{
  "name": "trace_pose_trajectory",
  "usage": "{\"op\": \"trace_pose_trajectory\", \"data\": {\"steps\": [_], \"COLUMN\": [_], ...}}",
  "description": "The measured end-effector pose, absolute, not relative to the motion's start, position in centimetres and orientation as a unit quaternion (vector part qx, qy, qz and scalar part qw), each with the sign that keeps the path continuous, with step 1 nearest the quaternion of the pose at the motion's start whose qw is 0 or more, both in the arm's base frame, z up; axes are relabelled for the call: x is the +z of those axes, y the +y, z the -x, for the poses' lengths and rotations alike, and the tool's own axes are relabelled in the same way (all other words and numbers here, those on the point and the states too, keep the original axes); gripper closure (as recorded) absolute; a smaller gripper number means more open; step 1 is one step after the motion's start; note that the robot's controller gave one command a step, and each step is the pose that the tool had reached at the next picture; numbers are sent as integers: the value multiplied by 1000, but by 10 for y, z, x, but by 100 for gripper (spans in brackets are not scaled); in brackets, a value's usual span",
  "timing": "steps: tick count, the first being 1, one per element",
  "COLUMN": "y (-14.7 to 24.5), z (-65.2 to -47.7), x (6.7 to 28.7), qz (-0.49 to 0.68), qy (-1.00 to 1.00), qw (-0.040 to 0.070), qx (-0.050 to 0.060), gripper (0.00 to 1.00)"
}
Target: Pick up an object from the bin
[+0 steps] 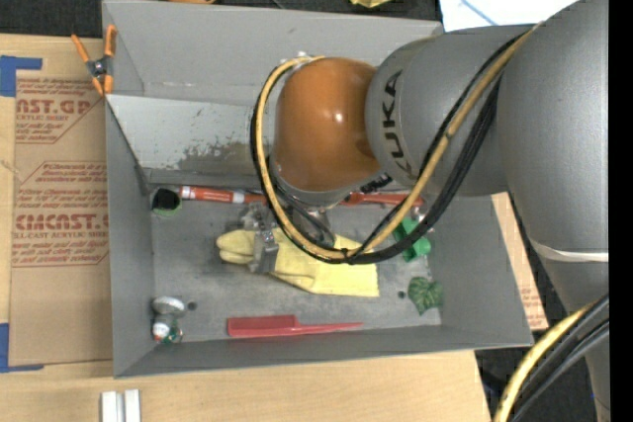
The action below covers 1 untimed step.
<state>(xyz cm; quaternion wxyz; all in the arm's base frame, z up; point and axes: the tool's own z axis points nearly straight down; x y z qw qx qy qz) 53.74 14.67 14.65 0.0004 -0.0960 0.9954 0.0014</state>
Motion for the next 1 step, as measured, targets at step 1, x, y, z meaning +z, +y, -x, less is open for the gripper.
{"op": "trace_pose_trajectory", "data": {"steps": [1], "y": [147], "z": [-538], "x": [163], "qz": [96], "qy": [995], "qw": [2], "qx": [2], "gripper": [100]}}
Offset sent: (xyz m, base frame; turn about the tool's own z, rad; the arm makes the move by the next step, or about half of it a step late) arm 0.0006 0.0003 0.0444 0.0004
